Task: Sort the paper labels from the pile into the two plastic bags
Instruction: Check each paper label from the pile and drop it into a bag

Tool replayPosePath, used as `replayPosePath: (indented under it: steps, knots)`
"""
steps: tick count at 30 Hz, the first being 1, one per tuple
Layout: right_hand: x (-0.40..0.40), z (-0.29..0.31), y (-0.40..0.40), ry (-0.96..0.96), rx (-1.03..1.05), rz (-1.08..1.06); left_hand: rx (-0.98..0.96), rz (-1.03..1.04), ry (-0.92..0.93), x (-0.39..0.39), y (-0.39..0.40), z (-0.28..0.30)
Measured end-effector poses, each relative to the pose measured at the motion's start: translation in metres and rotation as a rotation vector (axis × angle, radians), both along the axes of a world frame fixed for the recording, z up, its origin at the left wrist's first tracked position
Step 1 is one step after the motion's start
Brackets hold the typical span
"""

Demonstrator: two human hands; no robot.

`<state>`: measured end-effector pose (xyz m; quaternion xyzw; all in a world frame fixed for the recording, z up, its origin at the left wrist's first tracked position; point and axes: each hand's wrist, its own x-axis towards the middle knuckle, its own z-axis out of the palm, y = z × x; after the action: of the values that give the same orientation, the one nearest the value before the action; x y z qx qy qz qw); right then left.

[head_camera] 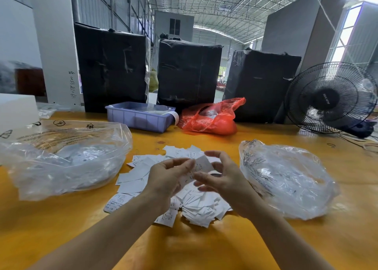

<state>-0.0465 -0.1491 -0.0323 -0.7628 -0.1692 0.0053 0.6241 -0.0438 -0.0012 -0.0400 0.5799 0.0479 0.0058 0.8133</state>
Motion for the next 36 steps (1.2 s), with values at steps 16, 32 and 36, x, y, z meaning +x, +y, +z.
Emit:
replayPosePath:
  steps: [16, 32, 36]
  knots:
    - [0.0, -0.004, 0.003, -0.335, -0.168, -0.147, 0.142, -0.001, 0.019, 0.003, 0.007, 0.001]
    - [0.005, -0.001, -0.005, -0.031, 0.212, -0.259, 0.39, -0.285, 0.056, 0.003, 0.02, 0.008]
    - [0.006, -0.001, -0.005, 0.023, 0.242, -0.276, 0.453, -0.275, 0.052, 0.006, 0.022, 0.009]
